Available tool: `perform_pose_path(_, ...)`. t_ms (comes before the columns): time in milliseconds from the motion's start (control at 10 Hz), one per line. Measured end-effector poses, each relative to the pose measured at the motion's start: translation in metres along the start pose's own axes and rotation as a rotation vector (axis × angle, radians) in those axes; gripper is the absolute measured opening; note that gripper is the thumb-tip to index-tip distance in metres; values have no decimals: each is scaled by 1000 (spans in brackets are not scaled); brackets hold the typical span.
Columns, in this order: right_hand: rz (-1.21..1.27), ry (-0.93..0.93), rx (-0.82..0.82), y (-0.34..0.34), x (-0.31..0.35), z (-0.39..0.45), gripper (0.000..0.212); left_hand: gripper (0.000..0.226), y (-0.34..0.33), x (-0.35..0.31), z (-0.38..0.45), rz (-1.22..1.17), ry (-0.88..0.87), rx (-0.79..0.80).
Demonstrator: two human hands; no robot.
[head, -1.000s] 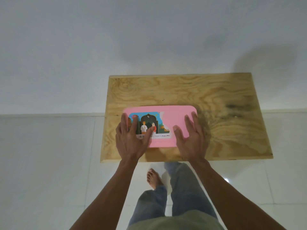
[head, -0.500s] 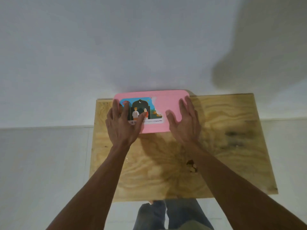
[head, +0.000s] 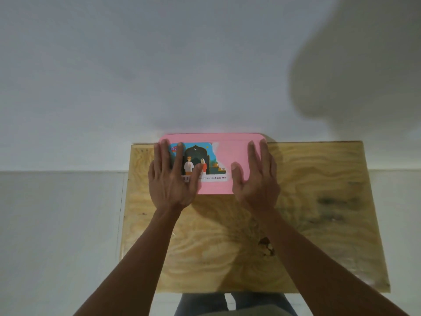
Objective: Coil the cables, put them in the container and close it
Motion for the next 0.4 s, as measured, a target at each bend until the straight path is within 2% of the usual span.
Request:
perform_pose_path(100, -10, 36, -38, -1, 0, -1, 60, 74, -1, 1, 0, 15, 4, 48)
perform_pose_path(200, -38, -24, 69, -1, 0, 0, 61, 73, 3, -1, 0, 32, 21, 111)
perform_pose_path(300, -44, -106, 274, 5, 0, 1, 68, 70, 12, -6, 2, 64, 47, 213)
perform_pose_path(400, -14, -197, 334, 21, 5, -2, 70, 72, 28, -10, 0, 72, 61, 192)
Point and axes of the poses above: each hand's wrist, its own z-axis towards the middle knuckle, its own y-axis out of the back of the hand, x = y × z, the point moved 4 cm from there along z, towards the middle knuckle, and after that the axes turned 8 degrees about -x, right-handed, at the moved point
